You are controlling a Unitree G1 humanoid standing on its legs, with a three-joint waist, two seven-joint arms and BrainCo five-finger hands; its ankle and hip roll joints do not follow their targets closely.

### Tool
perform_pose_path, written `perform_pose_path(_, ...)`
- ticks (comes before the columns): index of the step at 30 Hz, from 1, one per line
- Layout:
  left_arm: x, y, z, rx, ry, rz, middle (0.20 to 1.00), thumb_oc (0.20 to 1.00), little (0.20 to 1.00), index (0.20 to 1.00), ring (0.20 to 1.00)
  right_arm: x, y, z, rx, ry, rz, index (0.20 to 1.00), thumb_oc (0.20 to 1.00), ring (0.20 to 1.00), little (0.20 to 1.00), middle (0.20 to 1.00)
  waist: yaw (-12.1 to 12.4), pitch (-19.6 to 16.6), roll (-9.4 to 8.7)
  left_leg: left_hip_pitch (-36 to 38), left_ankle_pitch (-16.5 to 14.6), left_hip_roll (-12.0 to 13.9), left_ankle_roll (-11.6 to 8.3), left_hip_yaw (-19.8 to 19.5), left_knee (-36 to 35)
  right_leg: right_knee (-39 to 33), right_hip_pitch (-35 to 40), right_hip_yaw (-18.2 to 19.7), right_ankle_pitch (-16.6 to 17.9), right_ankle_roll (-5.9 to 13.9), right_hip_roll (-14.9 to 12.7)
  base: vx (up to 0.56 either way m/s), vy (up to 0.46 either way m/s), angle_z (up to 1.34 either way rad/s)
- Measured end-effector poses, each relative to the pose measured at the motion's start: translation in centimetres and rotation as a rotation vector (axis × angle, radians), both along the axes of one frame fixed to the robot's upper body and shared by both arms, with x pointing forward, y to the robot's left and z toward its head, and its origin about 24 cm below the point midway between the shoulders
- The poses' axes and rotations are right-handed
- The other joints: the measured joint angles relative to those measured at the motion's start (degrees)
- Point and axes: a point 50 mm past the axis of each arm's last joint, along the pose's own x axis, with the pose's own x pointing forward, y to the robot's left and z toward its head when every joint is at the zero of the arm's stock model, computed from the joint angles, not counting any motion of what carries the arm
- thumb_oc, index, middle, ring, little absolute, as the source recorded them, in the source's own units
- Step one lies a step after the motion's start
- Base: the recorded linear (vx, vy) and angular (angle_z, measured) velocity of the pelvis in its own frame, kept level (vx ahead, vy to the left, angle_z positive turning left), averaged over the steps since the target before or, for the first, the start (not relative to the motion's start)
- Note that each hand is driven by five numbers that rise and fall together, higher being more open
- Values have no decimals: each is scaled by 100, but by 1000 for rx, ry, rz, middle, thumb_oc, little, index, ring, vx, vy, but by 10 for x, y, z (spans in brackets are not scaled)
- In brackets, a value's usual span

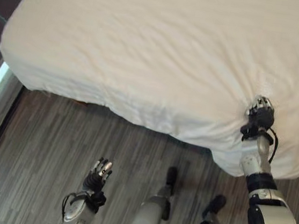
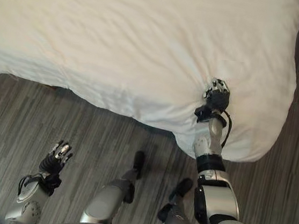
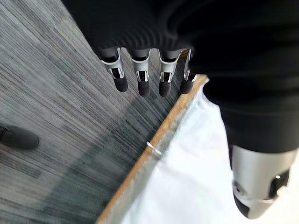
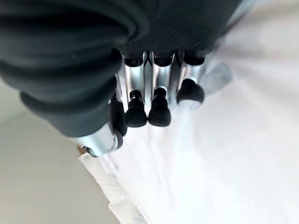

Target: Making the bed.

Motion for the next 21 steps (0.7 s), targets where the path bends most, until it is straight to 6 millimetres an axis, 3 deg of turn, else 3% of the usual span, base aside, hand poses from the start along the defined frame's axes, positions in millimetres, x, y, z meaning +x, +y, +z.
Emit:
perform_pose_path(3,15,-8,5,-17,-29,-16,1000,1000,1000,1000,1000,0,6,0,2,-23,34,200,200,200,200,200,-211,19,-32,-66,-21,-36,-24,66,-2,131,-128,37,10,-9,-74,-5,133,-6)
perform_pose_path(6,23,-16,8,-25,-47,-45,1000,1000,1000,1000,1000,-15,1,-25,-6,33,42,200,200,200,200,200,-366,9,-131,133,-73,-104,-49,150,2,199,-39,107,-20,21,-166,54,161,-7)
perform_pose_path(8,14,-20,3,-30,-19,-68,1000,1000,1000,1000,1000,-61,-21,-91,55,266,-13,200,200,200,200,200,-558,-137,-316,481,-246,-193,47,269,-4,295,212,245,-142,142,-287,47,77,-20)
perform_pose_path(10,10,-23,-1,-34,3,-89,1000,1000,1000,1000,1000,-144,-51,-168,119,625,-147,200,200,200,200,200,-841,-234,-391,607,-328,-291,72,292,-34,251,364,278,-115,171,-377,-9,84,-16)
perform_pose_path(12,13,-30,-1,-39,11,-112,1000,1000,1000,1000,1000,-189,-60,-191,133,766,-203,200,200,200,200,200,-1163,-223,-473,625,-307,-296,117,494,40,60,306,358,69,172,-365,-76,162,-25)
perform_pose_path(13,15,-39,-1,-37,14,-153,1000,1000,1000,1000,1000,-210,-55,-194,94,775,-166,200,200,200,200,200,-1302,-227,-503,607,-330,-309,95,519,239,96,333,368,72,172,-415,-27,49,-101)
perform_pose_path(14,9,-41,1,-19,13,-191,1000,1000,1000,1000,1000,-222,-49,-193,28,788,-123,200,200,200,200,200,-1373,-187,-574,1178,-428,-127,277,998,198,249,551,348,317,156,-276,-16,44,-172)
perform_pose_path(15,5,-40,-1,-7,26,-202,1000,1000,1000,1000,1000,-223,-49,-194,-12,814,-95,200,200,200,200,200,-1380,-200,-683,1577,-451,-51,261,1283,91,245,673,330,421,176,-222,-100,3,-219)
perform_pose_path(16,10,-44,0,-6,16,-221,1000,1000,1000,1000,1000,-227,-55,-193,-49,826,-95,827,827,827,827,827,-1482,-286,-653,1806,-683,21,66,1210,114,189,841,342,326,193,-193,-128,-17,-154)
perform_pose_path(17,20,-49,6,-6,-19,-242,1000,1000,1000,1000,1000,-227,-61,-191,-112,846,-84,1000,1000,1000,1000,1000,-1558,-351,-719,1967,-829,114,185,1450,211,421,943,-16,-46,75,-250,-75,-77,-158)
perform_pose_path(18,23,-49,13,18,-48,-264,1000,1000,1000,1000,1000,-214,-60,-182,-265,843,20,1000,1000,1000,1000,1000,-1438,-375,-567,2160,-826,401,149,1983,258,1505,722,-550,-420,-78,-394,-13,-63,-150)
perform_pose_path(19,22,-47,15,28,-53,-274,1000,1000,1000,1000,1000,-205,-56,-174,-357,819,90,1000,1000,1000,1000,1000,-1401,-391,-511,2269,-924,525,123,2126,251,1936,717,-607,-533,-2,-457,-7,-144,-166)
perform_pose_path(21,26,-42,19,50,-64,-284,1000,1000,1000,1000,1000,-197,-46,-168,-421,780,152,1000,1000,1000,1000,1000,-1434,-537,-655,2357,-863,582,-82,2203,313,1472,1168,-544,-691,169,-604,-35,-221,-75)
